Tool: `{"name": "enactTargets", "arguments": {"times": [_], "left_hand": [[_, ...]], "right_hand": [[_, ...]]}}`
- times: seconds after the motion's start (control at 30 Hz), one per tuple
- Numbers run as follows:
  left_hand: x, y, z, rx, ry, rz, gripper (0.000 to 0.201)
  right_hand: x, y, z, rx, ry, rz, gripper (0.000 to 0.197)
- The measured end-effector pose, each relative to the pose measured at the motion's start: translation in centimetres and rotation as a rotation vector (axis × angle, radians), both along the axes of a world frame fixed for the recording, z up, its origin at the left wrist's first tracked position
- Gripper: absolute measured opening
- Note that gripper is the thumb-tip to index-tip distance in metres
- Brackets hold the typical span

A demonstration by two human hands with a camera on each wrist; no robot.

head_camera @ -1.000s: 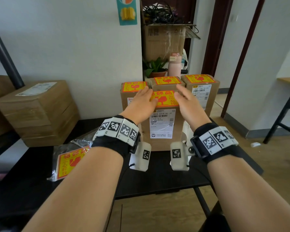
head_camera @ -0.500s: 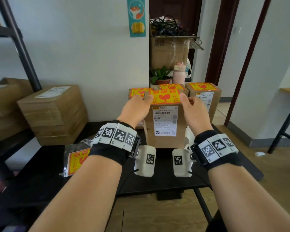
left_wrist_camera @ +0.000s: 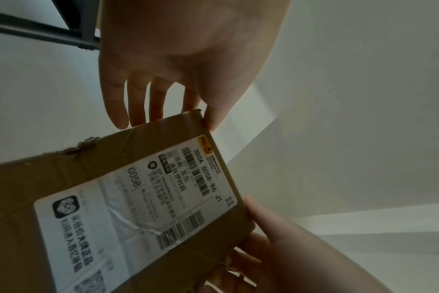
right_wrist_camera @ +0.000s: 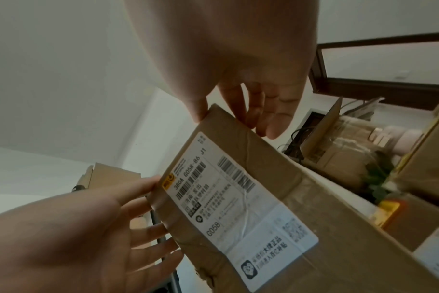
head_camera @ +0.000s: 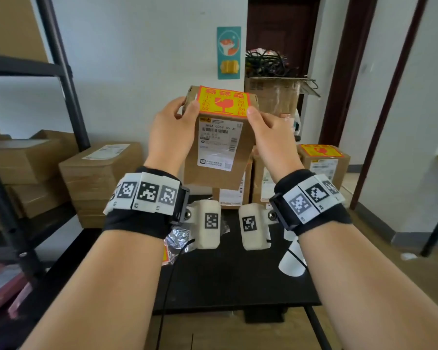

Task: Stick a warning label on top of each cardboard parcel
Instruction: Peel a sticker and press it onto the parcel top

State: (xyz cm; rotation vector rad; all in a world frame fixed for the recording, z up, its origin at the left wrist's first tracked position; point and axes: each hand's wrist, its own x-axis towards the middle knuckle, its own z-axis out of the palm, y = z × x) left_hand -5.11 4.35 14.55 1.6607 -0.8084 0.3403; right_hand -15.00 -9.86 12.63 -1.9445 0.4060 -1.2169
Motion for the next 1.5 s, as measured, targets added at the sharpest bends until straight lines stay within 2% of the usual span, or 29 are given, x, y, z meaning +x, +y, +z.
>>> {"name": "enactTargets", "arguments": {"times": [0.2,0.33,0.57,0.63,0.7,0.8,0.97,1.13,1.23,1.33,1.5], "left_hand": [[5.0,2.3,-0.8,0.035,0.050,0.100,0.028],[8.1,2.9,-1.8,0.052,0.053,0.161,0.030],[12.0,2.2,-4.2,0.054,0.172,0.108,0.031],[13.0,1.6,-5.0,0.075,0.202,0.086,0.028],[13.9,0.9,-5.9,0.103,0.240,0.070,0.023],[15.1,-0.4,-7.3,0.143,0.283,0.050,0.019],[16.4,-2.5,-9.4,0.280,0.315,0.009,0.024],[16.7,-3.9,-10.6,0.401,0.280,0.025,0.035],[16.4,-4.4,-10.8,0.429,0.172,0.069,0.046],[16.1,-4.9,-11.1,0.466,0.174,0.094,0.055],[16.2,-6.1,-11.7,0.423,0.163,0.087,0.052]], "right_hand": [[5.9,1.7,-0.2,-0.035,0.129,0.099,0.044],[9.1,2.4,-0.7,-0.068,0.153,0.118,0.035],[13.7,1.6,-2.1,-0.071,0.238,0.097,0.038],[14.6,1.1,-3.0,-0.061,0.283,0.070,0.046],[15.1,0.8,-3.8,-0.012,0.320,0.052,0.052],[15.2,-0.1,-4.9,0.033,0.349,0.032,0.036],[15.6,-1.4,-6.3,-0.022,0.444,-0.015,0.029],[16.2,-2.5,-7.6,-0.054,0.439,-0.044,0.028],[15.9,-3.0,-7.9,-0.155,0.391,-0.205,0.029],[15.1,-3.4,-8.1,-0.375,0.475,-0.429,0.031],[14.0,-4.6,-8.6,-0.303,0.654,-0.218,0.039]]}}
